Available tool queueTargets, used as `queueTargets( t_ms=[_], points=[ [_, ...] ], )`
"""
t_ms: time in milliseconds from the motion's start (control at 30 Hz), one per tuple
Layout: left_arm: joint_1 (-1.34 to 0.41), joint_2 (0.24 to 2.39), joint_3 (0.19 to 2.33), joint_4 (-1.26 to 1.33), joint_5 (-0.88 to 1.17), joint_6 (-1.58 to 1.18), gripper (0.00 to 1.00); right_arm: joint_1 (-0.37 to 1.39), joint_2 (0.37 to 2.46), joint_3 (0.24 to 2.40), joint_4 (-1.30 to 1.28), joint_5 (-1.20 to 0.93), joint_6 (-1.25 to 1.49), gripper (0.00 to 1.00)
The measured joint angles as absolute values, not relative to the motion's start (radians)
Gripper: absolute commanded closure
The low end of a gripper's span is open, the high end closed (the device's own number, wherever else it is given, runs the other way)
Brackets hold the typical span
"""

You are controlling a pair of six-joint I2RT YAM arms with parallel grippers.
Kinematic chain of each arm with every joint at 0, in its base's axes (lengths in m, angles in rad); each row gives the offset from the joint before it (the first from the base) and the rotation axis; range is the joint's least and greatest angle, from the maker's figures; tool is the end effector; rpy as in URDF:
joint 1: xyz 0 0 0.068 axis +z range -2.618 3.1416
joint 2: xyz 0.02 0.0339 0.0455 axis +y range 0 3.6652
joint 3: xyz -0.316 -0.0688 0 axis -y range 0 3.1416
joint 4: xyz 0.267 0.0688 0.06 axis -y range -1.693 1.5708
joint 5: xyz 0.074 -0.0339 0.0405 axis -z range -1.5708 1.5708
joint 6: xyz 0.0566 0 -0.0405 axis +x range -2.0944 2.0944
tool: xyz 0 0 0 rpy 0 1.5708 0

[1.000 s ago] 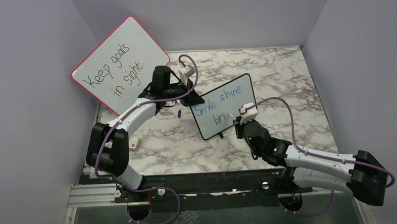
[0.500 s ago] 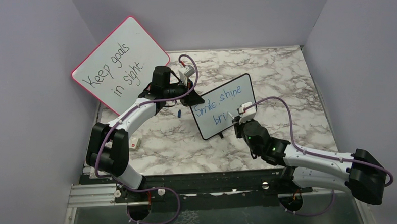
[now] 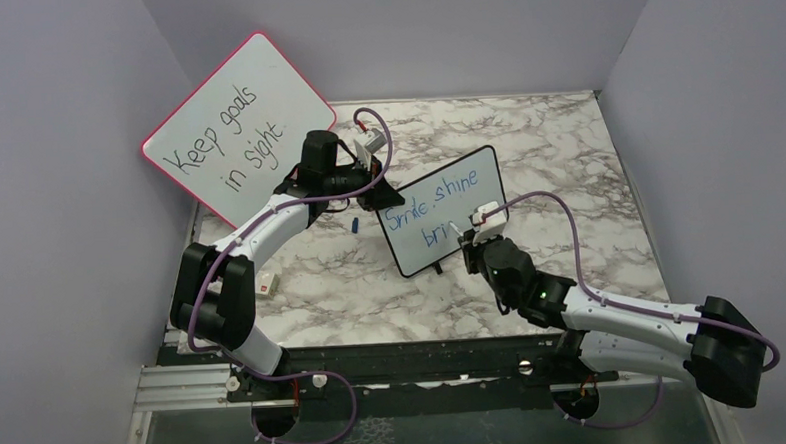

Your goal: Write a sentence on the whiteboard

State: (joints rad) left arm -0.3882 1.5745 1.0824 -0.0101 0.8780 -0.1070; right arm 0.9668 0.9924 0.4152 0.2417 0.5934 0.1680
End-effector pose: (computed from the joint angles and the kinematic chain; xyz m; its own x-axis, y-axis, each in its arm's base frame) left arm 0.3365 -0.1847 0.3032 -0.5355 0.1453 -0.8320 0.8135 0.3534 -0.4619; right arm 0.1498 0.1614 0.2429 -0.2483 -0.1158 -0.9617 -0.3458 0.9380 -0.0236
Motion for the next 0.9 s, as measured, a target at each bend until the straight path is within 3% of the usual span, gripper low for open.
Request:
queueTargets(
  t_ms=[900],
  points=[
    [-0.388, 1.575, 1.085, -0.014, 0.875, -0.107, 1.00, 0.967, 0.987, 0.423, 0.128, 0.574, 0.261, 0.99]
  ],
)
